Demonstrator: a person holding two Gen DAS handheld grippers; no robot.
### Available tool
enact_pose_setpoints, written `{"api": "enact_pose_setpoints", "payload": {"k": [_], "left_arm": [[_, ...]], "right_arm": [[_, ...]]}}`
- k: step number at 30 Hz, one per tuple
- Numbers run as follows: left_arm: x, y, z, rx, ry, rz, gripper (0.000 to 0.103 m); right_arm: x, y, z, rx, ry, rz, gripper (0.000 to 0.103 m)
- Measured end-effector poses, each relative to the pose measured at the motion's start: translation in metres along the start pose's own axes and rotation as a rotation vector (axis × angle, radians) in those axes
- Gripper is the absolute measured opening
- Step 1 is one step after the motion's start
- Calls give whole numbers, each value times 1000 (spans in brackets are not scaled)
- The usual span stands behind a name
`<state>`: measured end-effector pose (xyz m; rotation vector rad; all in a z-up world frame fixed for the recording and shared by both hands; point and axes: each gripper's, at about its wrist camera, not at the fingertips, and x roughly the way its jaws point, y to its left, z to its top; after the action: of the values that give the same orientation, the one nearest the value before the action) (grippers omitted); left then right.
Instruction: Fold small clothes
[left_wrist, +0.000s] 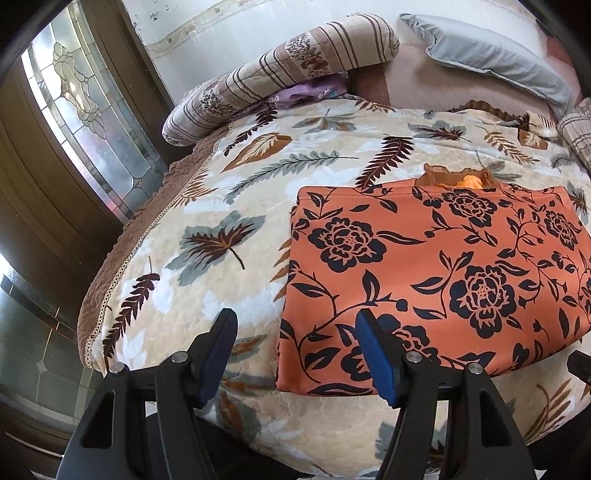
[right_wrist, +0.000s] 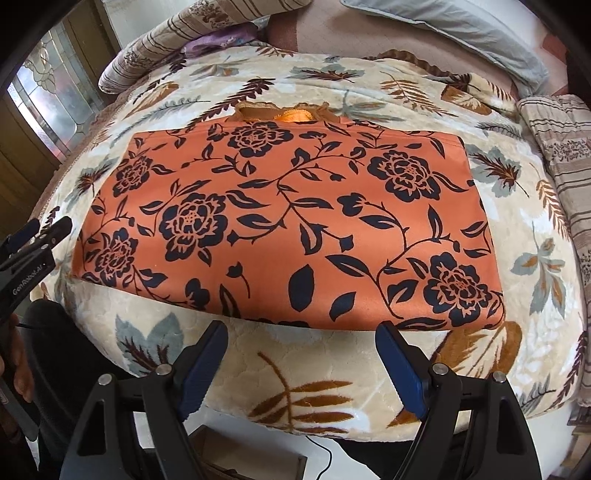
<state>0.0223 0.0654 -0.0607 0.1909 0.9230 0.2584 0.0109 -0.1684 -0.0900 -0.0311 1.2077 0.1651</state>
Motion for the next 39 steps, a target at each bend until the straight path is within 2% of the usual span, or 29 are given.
{"api": "enact_pose_setpoints", "payload": {"k": [5,8,10,13,14,16,17,20,22,26,27,28,29,31,35,36,37,38,39], "left_arm": [[4,-3,0,0,7,-7,67],[15,-7,-2,4,26,-26,67],[34,-8,-6,0,82,-33,67],[62,-4,-16,-30,159,-41,67],[69,-4,-19,-34,176,-46,67],[71,0,-23,-57,174,-66,68],[69,1,-21,-63,169,-71,68],[55,1,-14,-77,116,-107,68],[46,-3,-9,-82,80,-150,68],[44,-19,-3,-53,78,-180,68],[44,-25,-3,-47,81,-186,68],[44,-28,-3,-44,83,-194,68],[44,-32,-2,-40,81,-203,68],[40,-42,2,-17,63,-215,68],[30,-58,7,13,1,-240,69],[34,-65,7,36,8,-229,72],[45,-74,5,67,35,-221,73],[56,-81,2,92,75,-208,73],[68,-85,-3,107,119,-193,74]], "right_arm": [[7,-3,-3,19,7,23,85],[13,-15,-10,86,15,109,85],[18,-35,-21,188,14,198,85],[29,-89,-47,480,-22,405,85],[34,-106,-54,567,-28,447,85],[45,-144,-70,770,-64,541,85],[47,-157,-76,841,-80,559,85],[51,-187,-80,959,-161,634,85],[56,-204,-77,1020,-195,645,85],[66,-218,-69,1079,-220,678,83],[67,-218,-66,1071,-234,661,72],[68,-217,-64,1066,-229,640,55],[73,-219,-63,1066,-206,612,13],[74,-220,-64,1062,-201,596,12],[35,-206,-58,913,-289,415,12],[39,-205,-58,897,-268,387,15],[52,-206,-58,893,-193,361,18],[60,-210,-64,920,-158,386,19],[56,-213,-67,933,-181,403,27]]}}
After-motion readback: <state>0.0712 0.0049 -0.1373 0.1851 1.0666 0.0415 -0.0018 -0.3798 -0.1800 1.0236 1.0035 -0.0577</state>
